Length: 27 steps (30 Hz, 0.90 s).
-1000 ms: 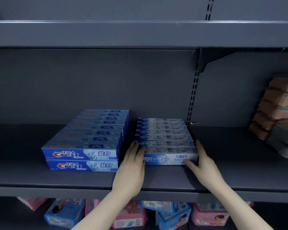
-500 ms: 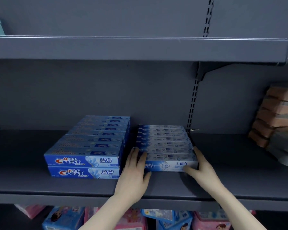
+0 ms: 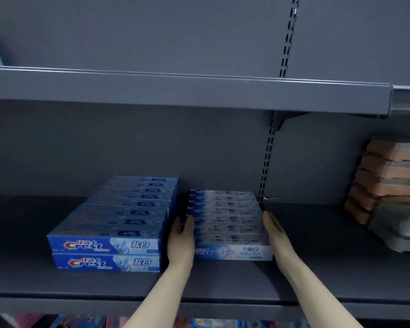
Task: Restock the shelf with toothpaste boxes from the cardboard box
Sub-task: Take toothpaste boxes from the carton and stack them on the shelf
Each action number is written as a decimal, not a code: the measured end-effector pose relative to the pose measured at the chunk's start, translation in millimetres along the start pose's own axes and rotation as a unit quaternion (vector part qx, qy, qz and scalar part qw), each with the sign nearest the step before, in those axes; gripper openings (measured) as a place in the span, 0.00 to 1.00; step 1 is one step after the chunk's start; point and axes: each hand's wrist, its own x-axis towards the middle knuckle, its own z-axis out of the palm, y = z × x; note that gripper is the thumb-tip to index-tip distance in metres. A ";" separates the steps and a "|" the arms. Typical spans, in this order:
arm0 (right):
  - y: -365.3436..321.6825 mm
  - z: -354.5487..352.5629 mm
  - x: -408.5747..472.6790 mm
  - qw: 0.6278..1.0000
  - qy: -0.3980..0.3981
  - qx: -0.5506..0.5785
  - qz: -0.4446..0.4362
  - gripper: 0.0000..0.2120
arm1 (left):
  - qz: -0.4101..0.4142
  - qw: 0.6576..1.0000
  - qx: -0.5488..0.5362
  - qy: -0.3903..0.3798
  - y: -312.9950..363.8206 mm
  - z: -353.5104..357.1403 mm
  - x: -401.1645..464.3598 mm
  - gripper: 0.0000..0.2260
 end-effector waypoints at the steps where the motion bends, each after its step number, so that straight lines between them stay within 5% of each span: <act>1: 0.4 1.3 3.2 1.000 0.000 0.004 0.005 0.27 | -0.013 1.000 -0.008 -0.006 0.8 1.2 4.2 0.26; 11: 2.6 0.6 9.7 1.000 0.005 0.014 0.014 0.16 | -0.011 0.999 -0.020 -0.036 4.6 4.9 8.8 0.22; 20: 4.8 -0.6 10.7 0.999 -0.015 -0.045 0.012 0.25 | 0.020 0.999 0.015 -0.037 -8.7 4.9 16.7 0.21; 27: -2.8 -1.6 -4.0 0.999 0.015 -0.028 -0.031 0.26 | 0.128 0.986 0.104 -0.024 -12.7 -1.1 4.1 0.25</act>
